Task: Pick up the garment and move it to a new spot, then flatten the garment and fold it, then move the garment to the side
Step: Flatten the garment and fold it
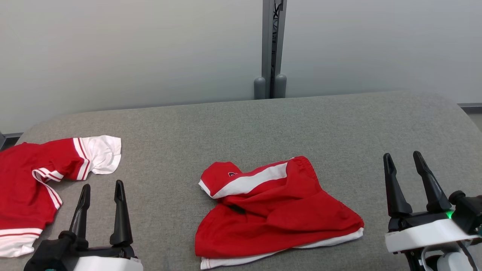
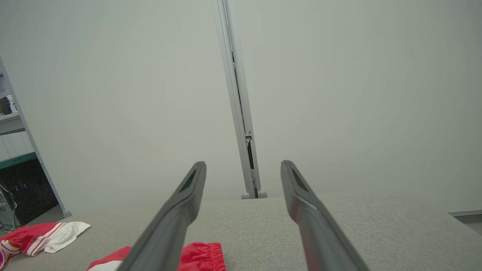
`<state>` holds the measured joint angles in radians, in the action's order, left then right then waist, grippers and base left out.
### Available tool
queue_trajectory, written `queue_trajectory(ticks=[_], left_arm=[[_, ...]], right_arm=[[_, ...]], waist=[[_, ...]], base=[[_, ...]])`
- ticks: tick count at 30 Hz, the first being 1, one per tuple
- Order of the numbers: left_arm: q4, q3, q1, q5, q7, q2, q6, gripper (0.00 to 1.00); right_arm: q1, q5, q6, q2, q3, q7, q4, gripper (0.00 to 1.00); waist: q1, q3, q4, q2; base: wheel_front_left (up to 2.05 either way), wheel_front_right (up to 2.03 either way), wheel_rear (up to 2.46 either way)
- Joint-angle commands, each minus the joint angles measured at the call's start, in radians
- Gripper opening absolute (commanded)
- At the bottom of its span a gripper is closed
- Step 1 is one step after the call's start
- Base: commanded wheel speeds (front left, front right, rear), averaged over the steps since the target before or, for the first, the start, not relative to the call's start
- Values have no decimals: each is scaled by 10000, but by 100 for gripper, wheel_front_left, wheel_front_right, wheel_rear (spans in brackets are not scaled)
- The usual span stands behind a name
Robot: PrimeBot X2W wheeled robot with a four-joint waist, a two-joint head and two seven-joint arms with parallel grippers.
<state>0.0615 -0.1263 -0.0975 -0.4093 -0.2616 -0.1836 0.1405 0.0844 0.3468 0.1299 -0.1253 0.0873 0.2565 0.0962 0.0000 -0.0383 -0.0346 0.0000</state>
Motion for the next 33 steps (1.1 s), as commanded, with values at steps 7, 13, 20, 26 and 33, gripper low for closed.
queue_trajectory(ticks=[7, 13, 20, 26, 33], left_arm=[[-541, 158, -385, 883, -47, 285, -299, 100], [-924, 204, -473, 1140, -47, 541, -714, 100], [-1111, 393, -285, 1355, -47, 745, -953, 100], [-1072, 518, -233, 1439, -49, 819, -1071, 100], [-1157, 504, -186, 1538, -48, 853, -1132, 100]], right_arm=[[-315, -333, 16, 61, -174, 102, 201, 100], [-366, -449, 17, 54, -237, 106, 127, 100], [-232, -447, 17, 25, -52, 106, 198, 100], [-180, -391, 17, 2, -24, 101, 221, 100], [-172, -384, 17, 31, 20, 100, 254, 100]], waist=[[0, -132, 17, 0], [0, -144, -21, 0], [0, -145, -110, 0], [0, -139, -166, 0], [0, -143, -194, 0]], base=[[0, 0, 0], [0, 0, 0], [0, 0, 0], [0, 0, 0], [0, 0, 0]])
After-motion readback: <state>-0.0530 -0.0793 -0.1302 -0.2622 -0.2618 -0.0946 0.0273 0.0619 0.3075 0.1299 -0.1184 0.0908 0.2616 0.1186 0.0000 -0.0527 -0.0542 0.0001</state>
